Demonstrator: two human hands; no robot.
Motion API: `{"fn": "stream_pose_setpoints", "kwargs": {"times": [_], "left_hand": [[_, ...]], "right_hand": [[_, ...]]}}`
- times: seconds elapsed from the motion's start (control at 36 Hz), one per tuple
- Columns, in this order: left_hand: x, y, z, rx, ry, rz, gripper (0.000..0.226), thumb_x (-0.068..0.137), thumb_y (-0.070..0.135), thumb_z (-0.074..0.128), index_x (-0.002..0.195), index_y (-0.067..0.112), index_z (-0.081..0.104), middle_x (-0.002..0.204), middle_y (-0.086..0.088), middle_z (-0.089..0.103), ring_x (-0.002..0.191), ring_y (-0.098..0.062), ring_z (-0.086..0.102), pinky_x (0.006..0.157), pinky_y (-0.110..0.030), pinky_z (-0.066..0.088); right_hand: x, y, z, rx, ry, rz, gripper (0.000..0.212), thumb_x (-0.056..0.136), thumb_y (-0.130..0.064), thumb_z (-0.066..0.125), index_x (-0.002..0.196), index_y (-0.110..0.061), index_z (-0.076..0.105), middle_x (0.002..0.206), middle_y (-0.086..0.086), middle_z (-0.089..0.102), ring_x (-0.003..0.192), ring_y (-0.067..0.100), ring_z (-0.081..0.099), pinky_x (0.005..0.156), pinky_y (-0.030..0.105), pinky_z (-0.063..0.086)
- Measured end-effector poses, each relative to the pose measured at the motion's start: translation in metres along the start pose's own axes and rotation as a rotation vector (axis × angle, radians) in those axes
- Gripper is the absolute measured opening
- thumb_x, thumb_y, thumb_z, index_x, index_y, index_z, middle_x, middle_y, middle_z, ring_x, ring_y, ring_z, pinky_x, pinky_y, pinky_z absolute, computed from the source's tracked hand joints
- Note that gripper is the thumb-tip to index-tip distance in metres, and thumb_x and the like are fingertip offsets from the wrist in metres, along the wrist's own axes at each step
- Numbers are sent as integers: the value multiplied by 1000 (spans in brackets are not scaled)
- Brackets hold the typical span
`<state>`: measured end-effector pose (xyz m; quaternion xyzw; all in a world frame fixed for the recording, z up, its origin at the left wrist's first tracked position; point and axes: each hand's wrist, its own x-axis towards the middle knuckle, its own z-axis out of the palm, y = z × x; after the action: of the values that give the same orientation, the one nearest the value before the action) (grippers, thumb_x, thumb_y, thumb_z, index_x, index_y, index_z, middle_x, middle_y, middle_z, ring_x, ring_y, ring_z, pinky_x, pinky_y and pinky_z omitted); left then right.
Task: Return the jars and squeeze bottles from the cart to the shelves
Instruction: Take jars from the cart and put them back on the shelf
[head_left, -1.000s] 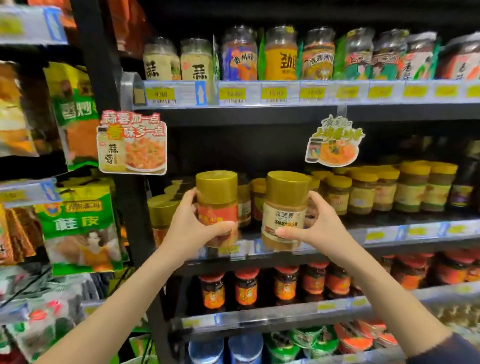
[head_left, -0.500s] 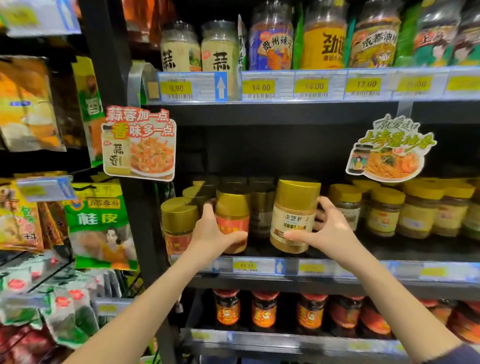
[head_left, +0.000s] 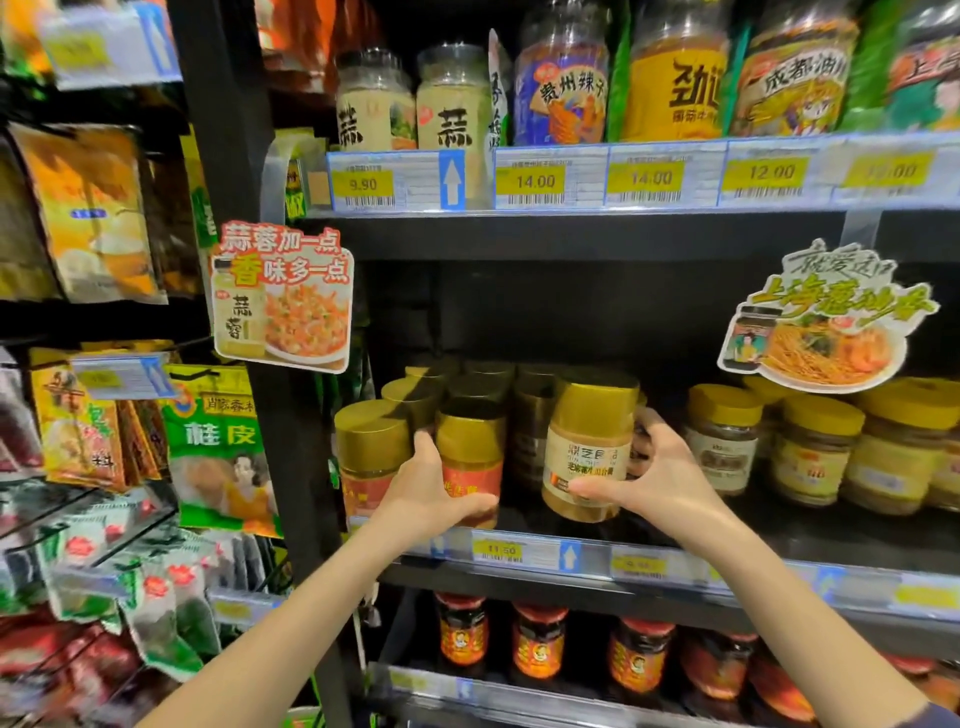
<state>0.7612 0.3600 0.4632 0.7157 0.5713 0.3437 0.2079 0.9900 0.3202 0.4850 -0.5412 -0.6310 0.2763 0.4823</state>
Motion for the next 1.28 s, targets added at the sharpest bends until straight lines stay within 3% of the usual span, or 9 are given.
{"fn": "stream_pose_setpoints", "kwargs": {"times": [0.17,0.53,0.72,0.81,0.94,1.06,1.14,1.19,1.28], "left_hand": [[-4,0,-4,66,-25,-46,79,65,34,83,120,13,30,122,-6,52,111,-22,54,92,-32,47],[-7,0,-3,9,32,-86,82,63,35,84,126,18,34,126,-3,52,114,-23,53,95,-35,45],[-17,7,-7,-129,159,48,108,67,31,82,148,21,11,146,-1,37,133,-19,39,109,-40,38],[-20,16,-11,-89,216,130,101,71,30,79,148,21,15,151,-2,32,137,-18,33,111,-42,35],[-15,45,-26,9,286,403,84,76,31,74,145,19,29,154,2,27,141,-11,24,110,-22,21],[5,79,-39,116,40,435,88,70,50,73,142,17,35,147,-1,41,135,-15,37,110,-34,36],[24,100,-40,156,-208,318,92,67,57,72,142,15,38,143,-3,46,127,-16,47,98,-28,43],[35,108,-39,243,-289,283,96,64,64,69,141,16,39,143,-2,46,127,-18,47,98,-29,43],[44,112,-35,335,-340,283,99,56,74,67,135,19,45,138,0,49,121,-19,51,96,-34,48]], "right_hand": [[2,1,3,2,-22,-10,85,59,-19,86,125,-30,34,112,-9,50,97,7,53,77,18,46],[-2,-2,7,-47,-14,-25,97,60,-21,85,139,-20,28,139,5,46,103,8,47,81,22,45],[-2,-5,10,-61,-12,-24,97,61,-22,85,140,-20,27,139,4,46,103,8,46,84,24,43],[-1,-4,13,-73,-18,-27,97,61,-24,85,139,-21,28,139,3,45,104,7,46,85,24,44],[-2,-1,17,-69,-26,-24,98,58,-27,86,138,-22,30,135,0,49,105,7,50,88,28,49],[-5,-2,20,-61,-31,-33,97,58,-26,87,137,-22,31,129,-3,51,102,4,53,83,20,50],[-7,-4,21,-46,-40,-41,95,58,-25,87,136,-22,33,124,-7,52,97,2,54,80,18,50],[-8,-5,20,-38,-42,-44,96,58,-25,87,137,-21,33,126,-6,51,103,6,54,85,22,50],[-10,-9,19,-23,-47,-49,94,60,-22,86,137,-20,32,121,-10,49,99,2,53,75,13,48]]}}
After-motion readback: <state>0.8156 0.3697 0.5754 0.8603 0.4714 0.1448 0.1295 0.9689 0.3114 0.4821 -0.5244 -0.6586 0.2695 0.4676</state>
